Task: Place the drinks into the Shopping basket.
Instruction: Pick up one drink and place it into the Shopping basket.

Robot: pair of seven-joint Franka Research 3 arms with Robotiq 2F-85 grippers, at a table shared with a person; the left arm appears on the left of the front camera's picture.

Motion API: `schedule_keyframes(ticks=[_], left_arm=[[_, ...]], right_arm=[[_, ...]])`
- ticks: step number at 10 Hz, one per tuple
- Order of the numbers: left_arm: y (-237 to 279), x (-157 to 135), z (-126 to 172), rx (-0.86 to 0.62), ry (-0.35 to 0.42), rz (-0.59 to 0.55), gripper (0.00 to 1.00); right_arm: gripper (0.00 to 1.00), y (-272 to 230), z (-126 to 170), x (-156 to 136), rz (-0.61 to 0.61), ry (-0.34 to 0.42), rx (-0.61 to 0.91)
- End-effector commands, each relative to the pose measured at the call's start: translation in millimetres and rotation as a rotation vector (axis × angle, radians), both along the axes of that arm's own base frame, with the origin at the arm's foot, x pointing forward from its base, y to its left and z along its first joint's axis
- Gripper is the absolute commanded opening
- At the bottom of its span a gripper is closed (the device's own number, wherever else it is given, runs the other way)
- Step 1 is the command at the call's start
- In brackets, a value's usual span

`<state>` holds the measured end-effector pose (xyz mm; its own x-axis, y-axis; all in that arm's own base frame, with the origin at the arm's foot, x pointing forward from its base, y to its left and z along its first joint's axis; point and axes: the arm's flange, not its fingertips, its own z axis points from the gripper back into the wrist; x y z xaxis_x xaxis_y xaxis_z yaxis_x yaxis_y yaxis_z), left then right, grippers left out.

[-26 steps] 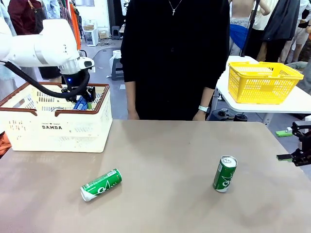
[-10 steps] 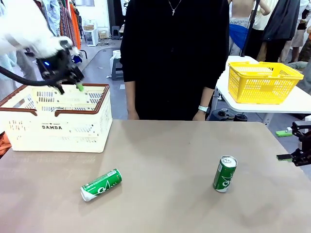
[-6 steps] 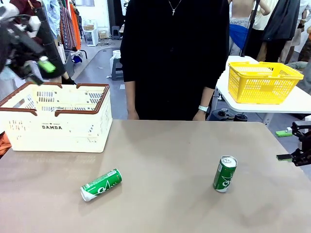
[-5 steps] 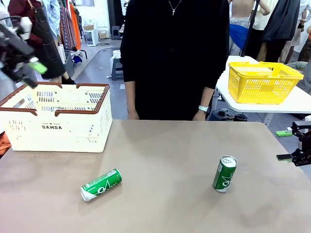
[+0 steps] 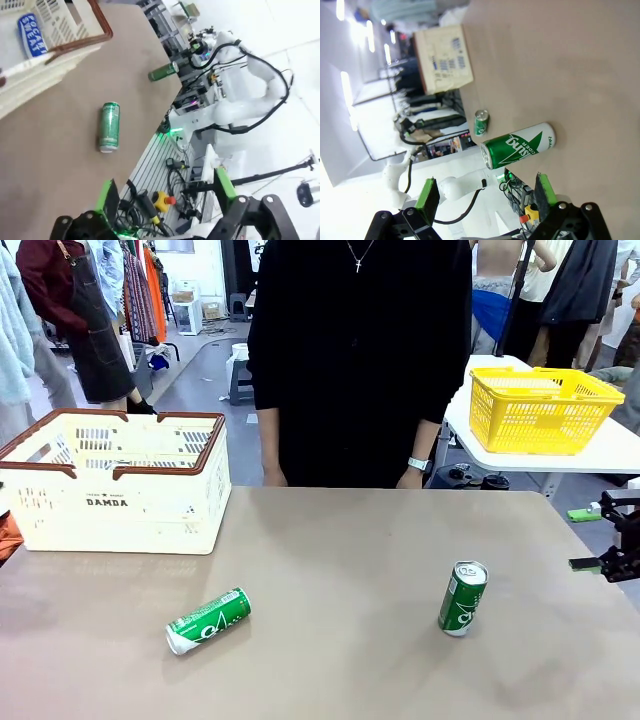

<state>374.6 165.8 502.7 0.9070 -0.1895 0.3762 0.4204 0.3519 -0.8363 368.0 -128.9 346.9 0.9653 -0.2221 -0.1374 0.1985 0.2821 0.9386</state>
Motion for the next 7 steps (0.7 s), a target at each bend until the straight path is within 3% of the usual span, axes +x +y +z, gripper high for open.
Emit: schedule_keyframes(ticks=[1,7], left_arm=[[-19.3,12.8,28.5,0.066,-0.009,-0.010,1.00],[-19.3,12.8,28.5,0.066,-0.009,-0.010,1.00]], right_arm=[[1.00,-0.5,6.2,-1.5,0.003,0.018,0.000],[1.00,-0.5,6.2,-1.5,0.003,0.018,0.000]])
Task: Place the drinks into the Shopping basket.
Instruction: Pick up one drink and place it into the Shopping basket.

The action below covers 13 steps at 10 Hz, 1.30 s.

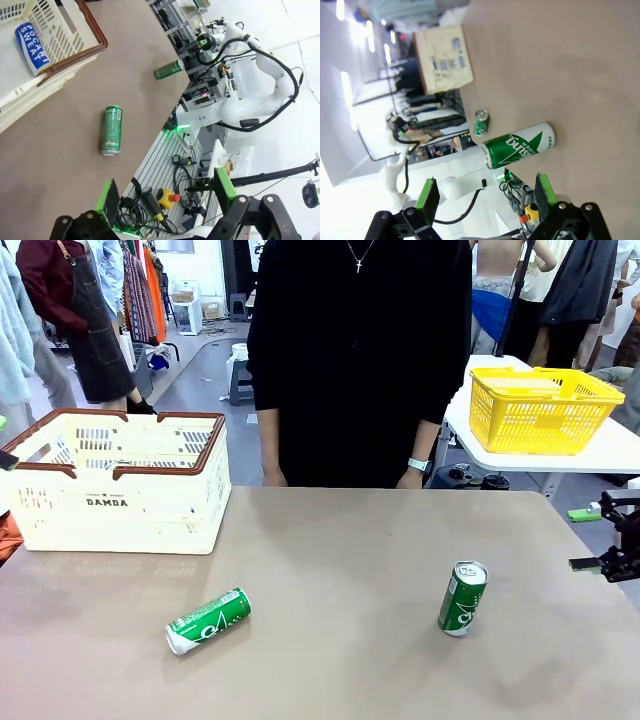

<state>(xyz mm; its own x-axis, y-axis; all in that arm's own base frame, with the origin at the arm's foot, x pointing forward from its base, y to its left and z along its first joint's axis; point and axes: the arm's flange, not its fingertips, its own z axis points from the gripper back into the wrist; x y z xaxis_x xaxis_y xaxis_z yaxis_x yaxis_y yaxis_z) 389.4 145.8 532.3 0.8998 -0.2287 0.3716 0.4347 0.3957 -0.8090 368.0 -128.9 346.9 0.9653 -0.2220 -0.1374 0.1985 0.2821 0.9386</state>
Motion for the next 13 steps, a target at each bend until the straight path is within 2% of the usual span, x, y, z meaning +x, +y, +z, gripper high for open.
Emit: schedule_keyframes(ticks=[1,5,6,8,10,12,13], left_arm=[[0.7,-2.0,-1.2,0.003,0.000,0.008,1.00],[0.0,0.0,0.0,0.000,0.000,0.000,1.00],[-64.6,-7.0,15.9,0.115,-0.167,-0.153,1.00],[-154.0,-27.8,18.4,0.324,-0.272,-0.264,1.00],[-214.3,-36.2,-10.9,0.539,-0.358,-0.316,1.00],[-260.1,-41.1,-51.4,0.689,-0.451,-0.332,1.00],[-277.6,-44.3,-70.5,0.730,-0.484,-0.376,1.00]], right_arm=[[1.00,-0.5,6.2,-1.5,0.002,0.018,0.000],[1.00,-0.5,6.2,-1.5,0.002,0.018,0.000],[1.00,-0.5,6.2,-1.5,0.002,0.018,0.000],[1.00,-0.5,6.2,-1.5,0.002,0.018,0.000],[1.00,-0.5,6.2,-1.5,0.002,0.018,0.000],[1.00,-0.5,6.2,-1.5,0.002,0.018,0.000],[1.00,-0.5,6.2,-1.5,0.002,0.018,0.000]])
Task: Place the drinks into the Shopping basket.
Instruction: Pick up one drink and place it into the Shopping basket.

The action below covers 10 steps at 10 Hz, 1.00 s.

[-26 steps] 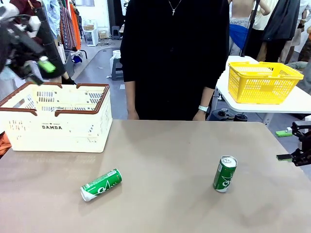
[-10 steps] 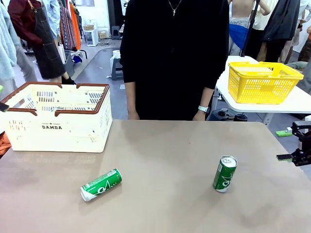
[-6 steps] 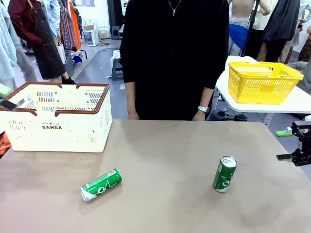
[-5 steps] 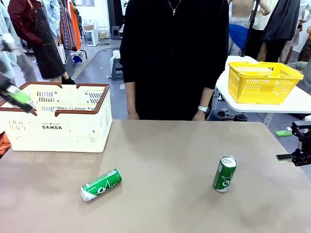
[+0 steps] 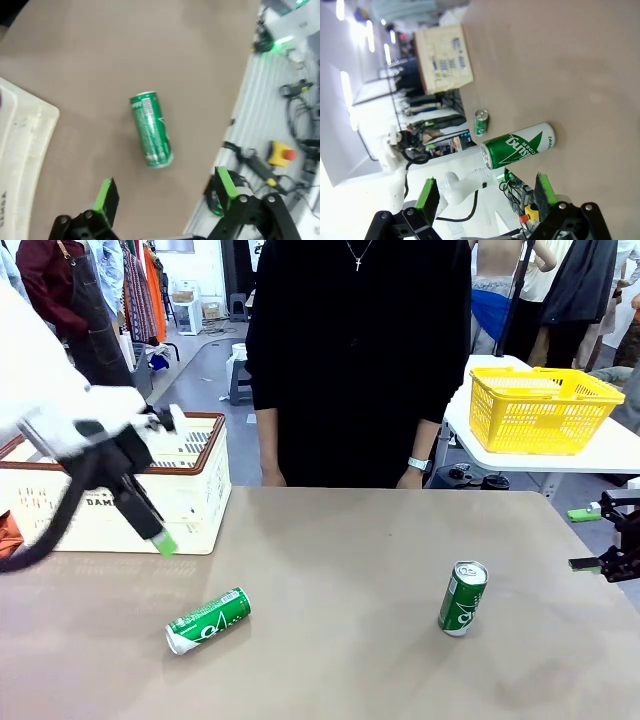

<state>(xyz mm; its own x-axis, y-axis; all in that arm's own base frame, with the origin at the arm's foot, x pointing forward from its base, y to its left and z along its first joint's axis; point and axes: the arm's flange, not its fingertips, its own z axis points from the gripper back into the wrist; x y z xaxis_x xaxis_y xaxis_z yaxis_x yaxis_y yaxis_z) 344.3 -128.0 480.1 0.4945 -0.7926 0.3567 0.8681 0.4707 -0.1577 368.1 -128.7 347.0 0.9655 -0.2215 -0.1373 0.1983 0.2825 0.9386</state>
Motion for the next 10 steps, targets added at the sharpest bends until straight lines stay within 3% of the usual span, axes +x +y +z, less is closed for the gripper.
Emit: schedule_keyframes(ticks=[1,3,4,5,6,7,9,10], left_arm=[[-15.9,2.1,-33.7,0.119,-0.091,0.075,1.00],[-33.1,3.1,-65.5,0.079,-0.038,0.040,1.00],[-40.7,4.9,-82.1,0.131,-0.081,0.097,1.00],[-45.7,8.5,-93.1,0.169,-0.076,0.119,1.00],[-46.9,14.6,-86.4,0.078,0.061,0.212,1.00],[-47.1,10.1,-80.8,0.122,-0.074,0.071,1.00],[-47.1,10.1,-80.8,0.122,-0.074,0.071,1.00],[-50.1,12.6,-89.5,0.120,-0.034,0.110,1.00]], right_arm=[[1.00,-0.7,6.1,-1.6,0.002,0.018,0.000],[1.00,-0.7,6.1,-1.6,0.002,0.018,0.000],[1.00,-0.7,6.1,-1.6,0.002,0.018,0.000],[1.00,-0.7,6.1,-1.6,0.002,0.018,0.000],[1.00,-0.7,6.1,-1.6,0.002,0.018,0.000],[1.00,-0.7,6.1,-1.6,0.002,0.018,0.000],[1.00,-0.7,6.1,-1.6,0.002,0.018,0.000],[1.00,-0.7,6.1,-1.6,0.002,0.018,0.000]])
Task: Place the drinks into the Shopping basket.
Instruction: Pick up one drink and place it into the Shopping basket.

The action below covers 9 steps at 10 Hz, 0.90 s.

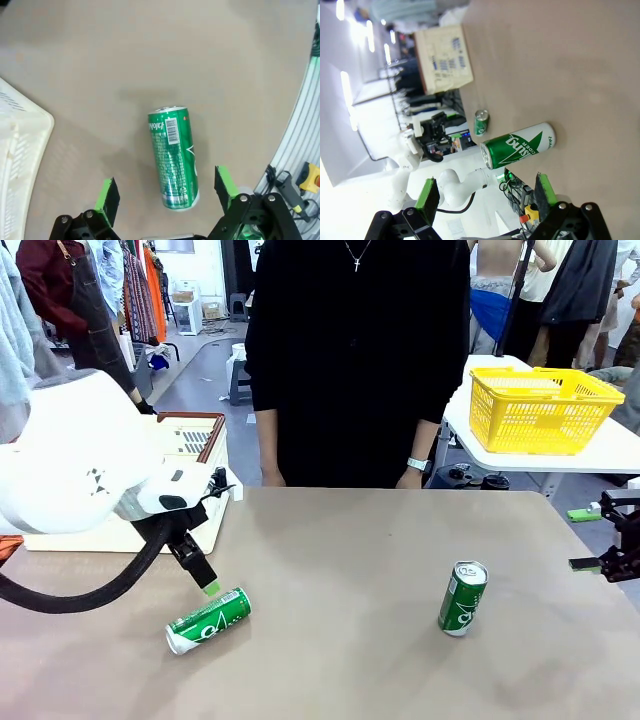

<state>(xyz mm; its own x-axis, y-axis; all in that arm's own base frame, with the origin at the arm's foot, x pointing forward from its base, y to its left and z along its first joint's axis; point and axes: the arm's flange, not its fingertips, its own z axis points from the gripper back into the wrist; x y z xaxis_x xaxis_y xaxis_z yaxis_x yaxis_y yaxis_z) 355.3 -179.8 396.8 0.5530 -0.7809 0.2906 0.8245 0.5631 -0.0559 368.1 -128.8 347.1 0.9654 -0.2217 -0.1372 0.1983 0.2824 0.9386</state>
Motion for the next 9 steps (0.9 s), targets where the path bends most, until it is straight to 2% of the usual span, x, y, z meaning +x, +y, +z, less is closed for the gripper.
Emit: schedule_keyframes(ticks=[1,4,6,9], left_arm=[[-8.0,7.2,-19.8,0.057,0.027,0.008,1.00],[-20.5,4.1,-49.6,0.096,-0.025,0.021,1.00],[-28.6,4.0,-74.1,0.127,-0.012,0.016,1.00],[-30.9,2.3,-89.7,0.159,0.046,-0.019,1.00]], right_arm=[[1.00,-0.6,6.1,-1.5,0.002,0.018,0.000],[1.00,-0.6,6.1,-1.5,0.002,0.018,0.000],[1.00,-0.6,6.1,-1.5,0.002,0.018,0.000],[1.00,-0.6,6.1,-1.5,0.002,0.018,0.000]])
